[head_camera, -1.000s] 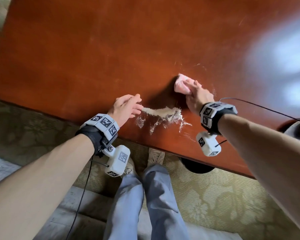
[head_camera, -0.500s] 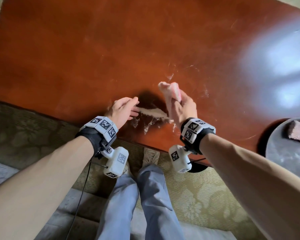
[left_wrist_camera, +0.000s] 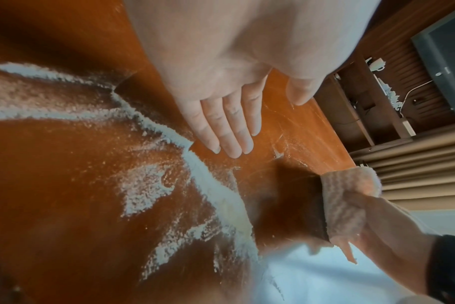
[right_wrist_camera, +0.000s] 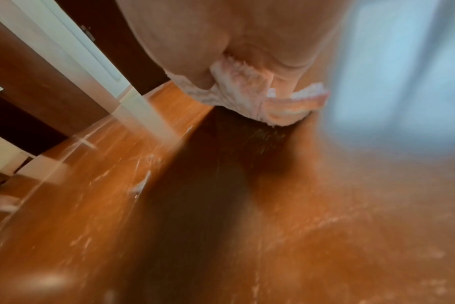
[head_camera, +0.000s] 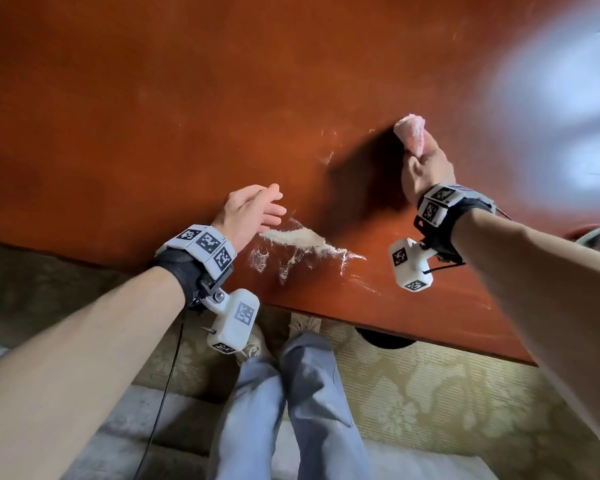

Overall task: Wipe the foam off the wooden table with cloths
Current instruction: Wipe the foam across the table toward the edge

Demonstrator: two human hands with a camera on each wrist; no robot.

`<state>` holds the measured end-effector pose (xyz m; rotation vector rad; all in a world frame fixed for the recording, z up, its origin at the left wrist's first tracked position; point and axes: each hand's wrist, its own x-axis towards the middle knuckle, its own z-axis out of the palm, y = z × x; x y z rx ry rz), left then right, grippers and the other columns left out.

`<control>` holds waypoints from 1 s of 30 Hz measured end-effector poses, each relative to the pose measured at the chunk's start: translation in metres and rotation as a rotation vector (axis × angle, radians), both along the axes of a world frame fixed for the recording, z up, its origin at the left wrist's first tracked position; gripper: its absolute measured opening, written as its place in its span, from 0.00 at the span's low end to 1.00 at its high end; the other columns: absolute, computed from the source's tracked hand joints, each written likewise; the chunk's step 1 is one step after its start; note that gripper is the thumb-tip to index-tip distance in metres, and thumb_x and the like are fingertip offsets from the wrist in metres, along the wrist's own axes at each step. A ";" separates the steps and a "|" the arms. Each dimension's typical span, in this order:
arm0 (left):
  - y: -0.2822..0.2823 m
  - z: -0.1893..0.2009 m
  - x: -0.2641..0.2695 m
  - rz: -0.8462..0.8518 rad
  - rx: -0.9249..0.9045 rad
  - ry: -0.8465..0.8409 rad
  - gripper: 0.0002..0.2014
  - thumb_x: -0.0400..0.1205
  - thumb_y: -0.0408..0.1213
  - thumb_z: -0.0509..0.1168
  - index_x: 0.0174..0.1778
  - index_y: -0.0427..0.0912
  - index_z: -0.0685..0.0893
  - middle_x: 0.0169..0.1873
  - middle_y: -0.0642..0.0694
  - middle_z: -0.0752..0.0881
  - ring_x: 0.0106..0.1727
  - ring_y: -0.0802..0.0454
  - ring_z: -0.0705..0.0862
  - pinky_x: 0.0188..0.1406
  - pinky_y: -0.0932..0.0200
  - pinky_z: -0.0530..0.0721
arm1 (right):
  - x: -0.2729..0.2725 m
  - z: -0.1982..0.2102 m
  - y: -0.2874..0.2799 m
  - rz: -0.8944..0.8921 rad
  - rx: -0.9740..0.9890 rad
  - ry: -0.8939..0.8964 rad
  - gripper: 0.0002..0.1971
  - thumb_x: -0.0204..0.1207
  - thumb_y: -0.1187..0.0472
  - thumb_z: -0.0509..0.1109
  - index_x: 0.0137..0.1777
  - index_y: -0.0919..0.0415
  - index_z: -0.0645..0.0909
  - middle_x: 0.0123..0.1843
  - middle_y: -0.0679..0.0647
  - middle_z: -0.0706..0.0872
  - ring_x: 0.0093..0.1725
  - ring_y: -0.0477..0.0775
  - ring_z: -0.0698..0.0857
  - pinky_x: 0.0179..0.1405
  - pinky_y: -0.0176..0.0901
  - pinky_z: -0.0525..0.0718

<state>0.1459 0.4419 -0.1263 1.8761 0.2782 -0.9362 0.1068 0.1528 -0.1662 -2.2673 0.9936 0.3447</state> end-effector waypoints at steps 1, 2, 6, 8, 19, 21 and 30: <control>0.001 -0.001 0.002 -0.006 0.004 -0.001 0.17 0.88 0.47 0.60 0.58 0.37 0.88 0.49 0.39 0.93 0.52 0.41 0.92 0.55 0.49 0.88 | 0.003 -0.004 0.006 0.050 -0.010 0.045 0.24 0.81 0.63 0.57 0.77 0.55 0.67 0.70 0.65 0.77 0.65 0.68 0.79 0.62 0.53 0.76; 0.001 -0.001 0.003 -0.014 0.005 -0.001 0.18 0.88 0.47 0.60 0.58 0.38 0.87 0.49 0.40 0.93 0.51 0.42 0.92 0.55 0.50 0.88 | 0.007 -0.007 0.014 0.103 -0.018 0.068 0.25 0.81 0.63 0.57 0.79 0.58 0.64 0.73 0.67 0.72 0.67 0.69 0.77 0.64 0.55 0.75; 0.005 -0.003 0.013 -0.031 0.008 -0.006 0.18 0.89 0.48 0.58 0.59 0.40 0.87 0.48 0.43 0.93 0.50 0.47 0.92 0.55 0.52 0.88 | 0.025 -0.008 0.044 0.245 0.007 -0.039 0.30 0.78 0.63 0.57 0.82 0.57 0.60 0.75 0.68 0.63 0.74 0.68 0.66 0.74 0.52 0.67; 0.006 -0.003 0.017 -0.025 0.008 -0.007 0.18 0.89 0.49 0.58 0.59 0.40 0.87 0.48 0.44 0.93 0.50 0.47 0.92 0.55 0.52 0.89 | 0.033 -0.003 0.060 0.255 0.055 -0.044 0.30 0.79 0.62 0.58 0.82 0.58 0.60 0.77 0.67 0.63 0.76 0.67 0.66 0.74 0.51 0.65; 0.000 0.003 0.018 0.016 -0.029 0.038 0.17 0.88 0.47 0.58 0.57 0.41 0.88 0.48 0.39 0.92 0.51 0.44 0.91 0.57 0.49 0.87 | -0.010 0.013 0.134 0.521 0.296 0.038 0.25 0.84 0.57 0.56 0.81 0.56 0.65 0.85 0.54 0.60 0.78 0.63 0.69 0.80 0.53 0.64; -0.001 0.000 0.013 0.004 -0.018 0.041 0.18 0.88 0.50 0.57 0.54 0.44 0.90 0.46 0.41 0.93 0.49 0.46 0.92 0.55 0.51 0.89 | -0.021 0.021 0.139 0.497 0.364 0.050 0.22 0.83 0.58 0.58 0.78 0.57 0.70 0.79 0.58 0.72 0.72 0.62 0.76 0.72 0.51 0.74; -0.024 0.006 -0.001 -0.052 -0.021 0.063 0.29 0.90 0.56 0.48 0.60 0.38 0.87 0.49 0.37 0.92 0.51 0.41 0.91 0.54 0.47 0.89 | -0.050 0.043 0.078 -0.124 0.381 -0.132 0.08 0.72 0.55 0.59 0.34 0.52 0.78 0.34 0.46 0.85 0.38 0.53 0.83 0.38 0.44 0.80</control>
